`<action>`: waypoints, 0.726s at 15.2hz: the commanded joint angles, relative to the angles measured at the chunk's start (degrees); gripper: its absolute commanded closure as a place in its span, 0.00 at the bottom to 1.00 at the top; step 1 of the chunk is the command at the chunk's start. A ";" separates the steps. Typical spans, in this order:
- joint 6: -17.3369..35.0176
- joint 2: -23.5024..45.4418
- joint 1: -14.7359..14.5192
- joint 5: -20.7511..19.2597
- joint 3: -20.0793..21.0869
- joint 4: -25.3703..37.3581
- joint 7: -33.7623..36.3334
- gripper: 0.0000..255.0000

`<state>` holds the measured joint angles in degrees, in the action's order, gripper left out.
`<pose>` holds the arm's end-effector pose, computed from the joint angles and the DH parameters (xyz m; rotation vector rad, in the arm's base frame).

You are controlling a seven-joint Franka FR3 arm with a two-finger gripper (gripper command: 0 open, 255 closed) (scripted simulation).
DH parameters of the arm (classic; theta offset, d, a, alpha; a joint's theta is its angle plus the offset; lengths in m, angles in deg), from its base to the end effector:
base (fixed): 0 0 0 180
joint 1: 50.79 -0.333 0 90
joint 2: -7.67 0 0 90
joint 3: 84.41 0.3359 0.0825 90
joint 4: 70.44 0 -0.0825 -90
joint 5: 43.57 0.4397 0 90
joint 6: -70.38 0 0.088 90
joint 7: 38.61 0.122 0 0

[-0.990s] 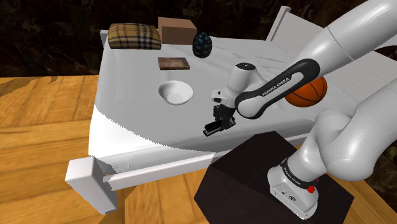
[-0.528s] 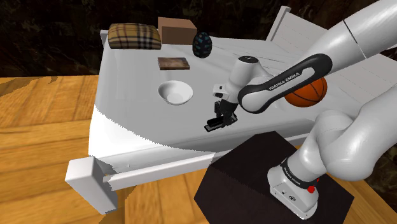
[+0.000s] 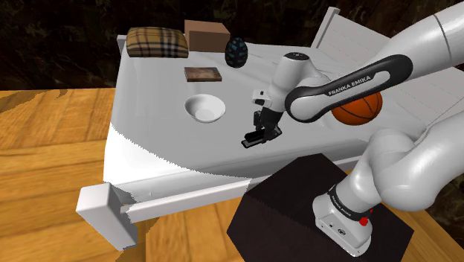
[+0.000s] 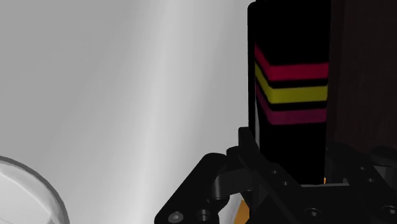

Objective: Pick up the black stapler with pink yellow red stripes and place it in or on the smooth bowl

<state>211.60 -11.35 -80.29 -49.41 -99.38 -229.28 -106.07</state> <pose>0.3900 0.1114 0.2708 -2.2663 -2.1605 -0.0379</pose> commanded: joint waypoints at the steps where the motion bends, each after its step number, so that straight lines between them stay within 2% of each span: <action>1: -2.21 -1.35 0.07 -0.12 0.28 0.84 0.26 1.00; 11: -12.16 -7.67 0.50 -0.48 1.41 4.51 0.95 1.00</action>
<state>200.48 -18.47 -79.73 -49.95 -98.17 -225.23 -105.28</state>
